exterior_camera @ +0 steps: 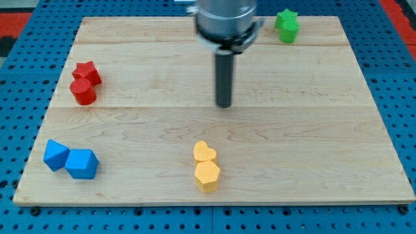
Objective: Push the green star slightly towards the left of the board
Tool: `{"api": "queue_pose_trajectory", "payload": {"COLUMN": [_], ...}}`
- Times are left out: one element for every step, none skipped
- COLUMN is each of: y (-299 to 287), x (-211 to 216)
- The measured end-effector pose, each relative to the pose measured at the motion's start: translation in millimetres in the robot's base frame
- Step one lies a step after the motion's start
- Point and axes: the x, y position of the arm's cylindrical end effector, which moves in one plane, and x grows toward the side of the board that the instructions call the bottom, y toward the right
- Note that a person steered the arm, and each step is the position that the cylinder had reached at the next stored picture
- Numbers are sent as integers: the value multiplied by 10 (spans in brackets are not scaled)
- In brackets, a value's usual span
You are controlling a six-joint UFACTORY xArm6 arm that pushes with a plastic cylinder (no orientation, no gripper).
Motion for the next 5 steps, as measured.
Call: {"api": "queue_pose_trajectory", "payload": {"y": [891, 1569, 1750, 1637, 1057], "x": [-689, -1280, -1790, -2189, -2230]}}
